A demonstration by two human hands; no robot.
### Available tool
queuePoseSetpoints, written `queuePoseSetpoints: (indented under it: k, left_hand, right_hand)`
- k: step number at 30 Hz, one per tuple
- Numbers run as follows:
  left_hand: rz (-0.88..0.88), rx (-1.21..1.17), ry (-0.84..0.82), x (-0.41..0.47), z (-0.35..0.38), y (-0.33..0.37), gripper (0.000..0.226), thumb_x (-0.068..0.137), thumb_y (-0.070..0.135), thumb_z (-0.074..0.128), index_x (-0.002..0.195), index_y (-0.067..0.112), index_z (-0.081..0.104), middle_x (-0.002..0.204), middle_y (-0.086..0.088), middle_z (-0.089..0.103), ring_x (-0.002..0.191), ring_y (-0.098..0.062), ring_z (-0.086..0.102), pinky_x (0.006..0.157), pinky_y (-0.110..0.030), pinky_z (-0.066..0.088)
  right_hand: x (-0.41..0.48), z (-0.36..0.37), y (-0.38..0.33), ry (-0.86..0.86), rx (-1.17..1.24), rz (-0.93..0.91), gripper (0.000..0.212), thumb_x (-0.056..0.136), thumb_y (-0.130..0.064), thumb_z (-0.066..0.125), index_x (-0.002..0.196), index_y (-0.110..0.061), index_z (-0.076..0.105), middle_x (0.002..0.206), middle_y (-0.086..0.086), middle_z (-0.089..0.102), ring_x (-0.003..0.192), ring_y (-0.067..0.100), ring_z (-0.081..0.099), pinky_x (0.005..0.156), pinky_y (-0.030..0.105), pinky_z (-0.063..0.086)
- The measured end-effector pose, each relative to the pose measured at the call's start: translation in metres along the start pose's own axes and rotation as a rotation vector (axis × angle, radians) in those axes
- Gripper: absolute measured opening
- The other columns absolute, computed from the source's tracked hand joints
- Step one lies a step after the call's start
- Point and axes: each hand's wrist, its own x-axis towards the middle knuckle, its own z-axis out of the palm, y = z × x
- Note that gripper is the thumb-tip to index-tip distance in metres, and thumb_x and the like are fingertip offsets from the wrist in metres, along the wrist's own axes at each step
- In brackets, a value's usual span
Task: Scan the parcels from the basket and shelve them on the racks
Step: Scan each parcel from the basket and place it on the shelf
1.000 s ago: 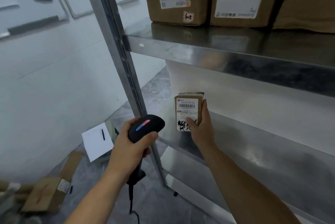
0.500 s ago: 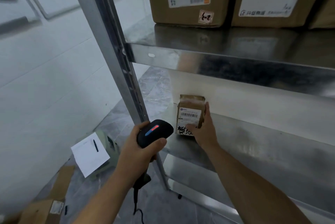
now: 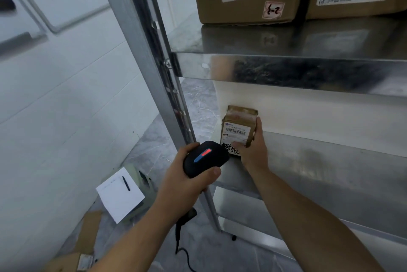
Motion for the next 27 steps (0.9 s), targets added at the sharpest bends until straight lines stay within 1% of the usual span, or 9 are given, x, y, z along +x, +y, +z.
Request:
queuePoseSetpoints:
  k: [3, 5, 8, 10, 13, 16, 19, 24, 27]
  left_hand:
    - [0.0, 0.002, -0.015, 0.0, 0.0, -0.003, 0.062, 0.067, 0.029, 0.081, 0.125, 0.029, 0.059, 0.093, 0.001, 0.073, 0.064, -0.016, 0.066, 0.061, -0.026, 0.055]
    - [-0.004, 0.015, -0.02, 0.001, -0.001, -0.005, 0.062, 0.067, 0.029, 0.081, 0.126, 0.028, 0.059, 0.095, 0.001, 0.074, 0.065, -0.015, 0.067, 0.062, -0.027, 0.056]
    - [-0.005, 0.024, -0.036, 0.002, -0.004, -0.008, 0.063, 0.067, 0.03, 0.081, 0.126, 0.027, 0.06, 0.096, 0.001, 0.074, 0.065, -0.015, 0.067, 0.062, -0.027, 0.056]
    - [0.005, 0.037, -0.045, 0.003, -0.006, -0.009, 0.067, 0.064, 0.037, 0.084, 0.126, 0.029, 0.06, 0.096, 0.002, 0.074, 0.067, -0.015, 0.068, 0.063, -0.026, 0.056]
    - [0.014, 0.056, -0.059, 0.004, -0.009, -0.01, 0.073, 0.059, 0.048, 0.082, 0.126, 0.034, 0.059, 0.099, 0.007, 0.073, 0.07, -0.015, 0.07, 0.065, -0.027, 0.058]
    - [0.019, 0.045, -0.072, 0.005, -0.011, -0.012, 0.064, 0.066, 0.036, 0.083, 0.125, 0.034, 0.058, 0.097, 0.008, 0.073, 0.069, -0.013, 0.07, 0.065, -0.026, 0.057]
    - [0.028, 0.016, -0.088, 0.005, -0.012, -0.014, 0.063, 0.068, 0.032, 0.083, 0.126, 0.032, 0.059, 0.097, 0.002, 0.073, 0.069, -0.014, 0.07, 0.063, -0.025, 0.055]
    - [0.066, -0.016, -0.134, 0.005, -0.012, -0.018, 0.061, 0.067, 0.032, 0.084, 0.123, 0.032, 0.06, 0.097, 0.003, 0.074, 0.074, -0.018, 0.071, 0.062, -0.026, 0.055]
    - [0.092, -0.04, -0.163, 0.004, -0.013, -0.018, 0.06, 0.067, 0.031, 0.082, 0.123, 0.031, 0.06, 0.098, 0.002, 0.072, 0.072, -0.016, 0.07, 0.062, -0.028, 0.057]
  right_hand:
    - [0.003, 0.004, 0.005, 0.016, 0.003, -0.013, 0.111, 0.078, 0.007, 0.078, 0.16, -0.032, 0.015, 0.138, -0.001, 0.06, 0.122, 0.014, 0.059, 0.075, -0.003, 0.042]
    - [0.006, 0.006, 0.009, 0.019, 0.003, -0.017, 0.112, 0.077, 0.006, 0.078, 0.159, -0.037, 0.015, 0.138, -0.001, 0.059, 0.125, 0.015, 0.058, 0.083, 0.002, 0.046]
    - [0.008, 0.007, 0.013, 0.034, -0.027, -0.011, 0.114, 0.076, 0.0, 0.081, 0.155, -0.049, 0.013, 0.137, -0.004, 0.06, 0.124, 0.014, 0.059, 0.101, 0.027, 0.052]
    - [0.008, 0.008, 0.013, 0.036, -0.034, -0.007, 0.113, 0.077, -0.001, 0.081, 0.155, -0.048, 0.013, 0.135, -0.005, 0.061, 0.121, 0.013, 0.061, 0.102, 0.035, 0.052]
    - [0.008, 0.008, 0.014, 0.028, -0.04, -0.004, 0.112, 0.078, -0.002, 0.08, 0.157, -0.044, 0.013, 0.135, -0.005, 0.061, 0.119, 0.013, 0.062, 0.099, 0.03, 0.054]
    - [0.005, 0.006, 0.012, 0.019, -0.058, 0.0, 0.112, 0.077, -0.006, 0.083, 0.157, -0.042, 0.014, 0.142, -0.004, 0.056, 0.126, 0.013, 0.058, 0.094, 0.013, 0.05]
    - [-0.003, 0.001, 0.001, 0.034, -0.116, -0.003, 0.112, 0.078, -0.017, 0.085, 0.159, -0.039, 0.012, 0.154, -0.003, 0.044, 0.139, 0.017, 0.046, 0.112, 0.033, 0.043]
    - [-0.021, -0.011, -0.017, 0.03, -0.259, -0.01, 0.103, 0.086, -0.036, 0.08, 0.161, -0.03, 0.011, 0.165, -0.001, 0.026, 0.15, 0.021, 0.028, 0.119, 0.04, 0.026]
    - [-0.039, -0.021, -0.026, 0.03, -0.345, 0.021, 0.088, 0.093, -0.036, 0.071, 0.161, -0.029, 0.015, 0.167, -0.003, 0.023, 0.151, 0.02, 0.025, 0.121, 0.04, 0.024]
